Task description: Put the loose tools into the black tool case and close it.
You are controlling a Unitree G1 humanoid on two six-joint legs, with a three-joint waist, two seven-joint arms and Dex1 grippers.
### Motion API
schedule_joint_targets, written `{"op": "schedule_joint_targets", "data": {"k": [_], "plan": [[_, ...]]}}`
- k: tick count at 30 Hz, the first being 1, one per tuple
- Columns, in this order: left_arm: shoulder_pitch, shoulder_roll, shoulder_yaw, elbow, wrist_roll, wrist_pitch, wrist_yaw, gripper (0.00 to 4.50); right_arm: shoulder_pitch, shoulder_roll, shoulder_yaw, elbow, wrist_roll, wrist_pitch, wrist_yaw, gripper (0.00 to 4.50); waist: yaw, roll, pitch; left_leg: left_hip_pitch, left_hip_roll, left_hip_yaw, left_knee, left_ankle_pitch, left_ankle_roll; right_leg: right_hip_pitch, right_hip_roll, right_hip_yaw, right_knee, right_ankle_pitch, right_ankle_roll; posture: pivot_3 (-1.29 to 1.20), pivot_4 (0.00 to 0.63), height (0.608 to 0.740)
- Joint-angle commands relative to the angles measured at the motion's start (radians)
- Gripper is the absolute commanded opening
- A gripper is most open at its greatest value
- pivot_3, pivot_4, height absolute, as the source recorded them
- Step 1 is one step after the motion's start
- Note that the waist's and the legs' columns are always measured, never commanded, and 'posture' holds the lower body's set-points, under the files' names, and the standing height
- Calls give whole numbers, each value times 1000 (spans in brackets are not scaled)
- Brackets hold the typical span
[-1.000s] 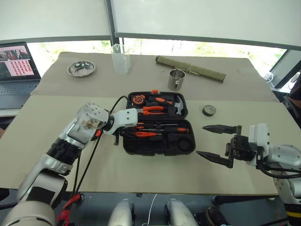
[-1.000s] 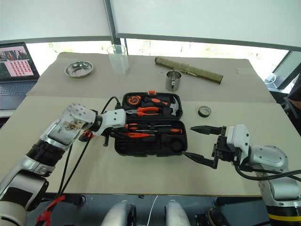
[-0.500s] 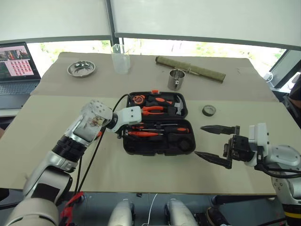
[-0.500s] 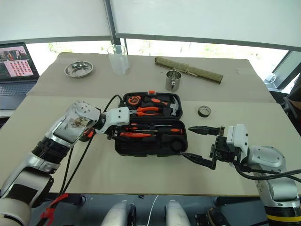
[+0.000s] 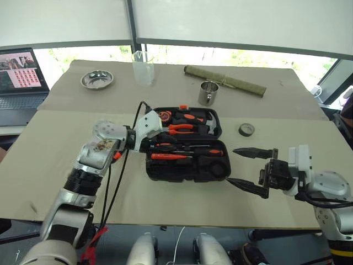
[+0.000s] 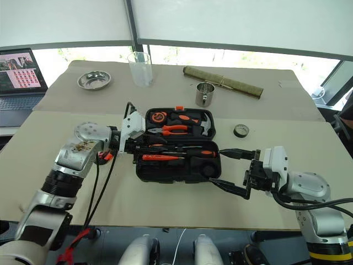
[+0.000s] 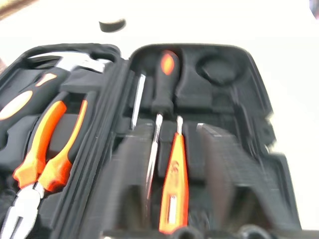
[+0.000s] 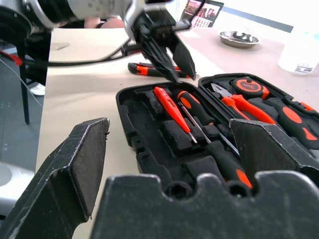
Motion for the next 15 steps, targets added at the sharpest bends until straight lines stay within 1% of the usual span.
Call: {"op": "schedule_joint_targets", "data": {"k": [1,6,9,11,15], "plan": [[17,-25,1,0,-14,-11,29,8,-10,-3,-17,-19,11,-8,-1,4500,0,0,0,0,0,0,0,0,0,0,0,0,0,0,0,0,150,740],[54,-50,-47,33,57,-52,92,8,-14,-3,-19,-7,5,-21,7,4500,4,0,0,0,-1,0,1,0,0,1,0,0,0,0,1,0,150,740],[79,-55,-64,30,69,-34,112,8,-23,-6,-22,7,3,-26,16,4500,3,0,0,0,-1,0,0,0,0,1,0,0,0,1,1,0,150,740],[94,-52,-77,25,84,2,132,8,-26,-6,-23,13,3,-27,19,4500,3,0,0,0,-1,0,0,0,0,1,0,0,0,1,1,0,150,740],[128,-59,-73,3,64,145,181,8,-16,3,-17,3,2,-29,15,4500,2,0,0,4,-1,0,0,0,0,3,0,0,0,1,1,0,150,740]]}}
